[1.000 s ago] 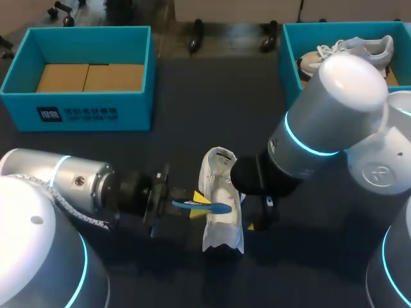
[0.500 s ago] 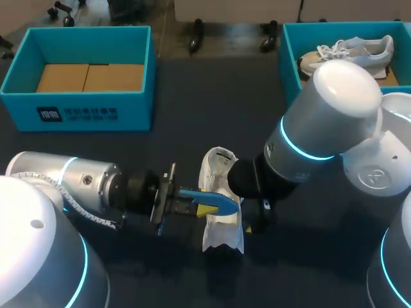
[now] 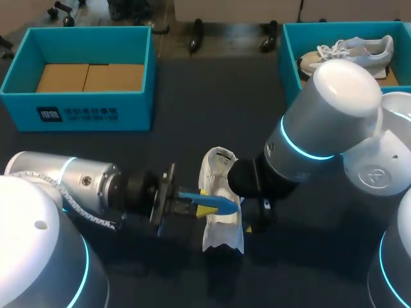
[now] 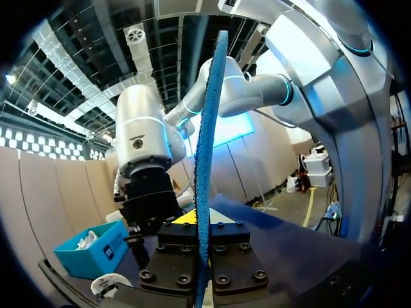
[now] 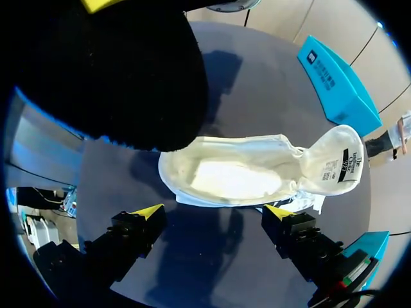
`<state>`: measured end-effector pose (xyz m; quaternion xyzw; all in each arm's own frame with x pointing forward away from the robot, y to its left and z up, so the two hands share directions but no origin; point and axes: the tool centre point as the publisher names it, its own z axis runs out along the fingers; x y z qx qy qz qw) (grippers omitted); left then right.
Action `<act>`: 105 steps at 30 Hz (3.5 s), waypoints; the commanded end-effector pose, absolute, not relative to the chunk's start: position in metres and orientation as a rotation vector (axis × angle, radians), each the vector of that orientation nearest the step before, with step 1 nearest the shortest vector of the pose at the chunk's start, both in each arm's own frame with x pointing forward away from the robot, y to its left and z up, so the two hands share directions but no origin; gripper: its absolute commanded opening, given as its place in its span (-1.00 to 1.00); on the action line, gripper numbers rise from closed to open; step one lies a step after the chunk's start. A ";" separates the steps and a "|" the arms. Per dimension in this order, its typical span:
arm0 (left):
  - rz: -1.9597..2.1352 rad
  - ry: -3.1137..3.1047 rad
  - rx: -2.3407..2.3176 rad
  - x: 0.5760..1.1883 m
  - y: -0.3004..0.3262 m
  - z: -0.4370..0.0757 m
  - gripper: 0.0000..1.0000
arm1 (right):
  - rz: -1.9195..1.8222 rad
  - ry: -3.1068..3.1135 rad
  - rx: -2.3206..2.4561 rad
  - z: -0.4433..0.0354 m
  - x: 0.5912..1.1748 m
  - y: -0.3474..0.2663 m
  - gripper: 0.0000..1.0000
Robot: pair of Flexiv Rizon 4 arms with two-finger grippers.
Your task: Take the shoe out of the shoebox, open the shoe tongue, remove and reinsert the insole, then place the shoe into the shoebox
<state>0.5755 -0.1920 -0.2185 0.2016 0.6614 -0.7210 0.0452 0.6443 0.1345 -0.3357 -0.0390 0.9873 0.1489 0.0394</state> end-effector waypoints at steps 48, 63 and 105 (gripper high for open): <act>-2.185 1.910 0.606 0.589 -0.207 -0.259 -1.00 | 0.454 3.024 -0.118 -0.339 0.644 0.137 1.00; -2.164 1.910 0.566 0.596 -0.212 -0.269 -1.00 | 0.454 3.024 -0.118 -0.339 0.644 0.137 1.00; -2.033 1.966 0.542 0.624 -0.221 -0.306 -1.00 | 0.454 3.024 -0.118 -0.339 0.644 0.137 1.00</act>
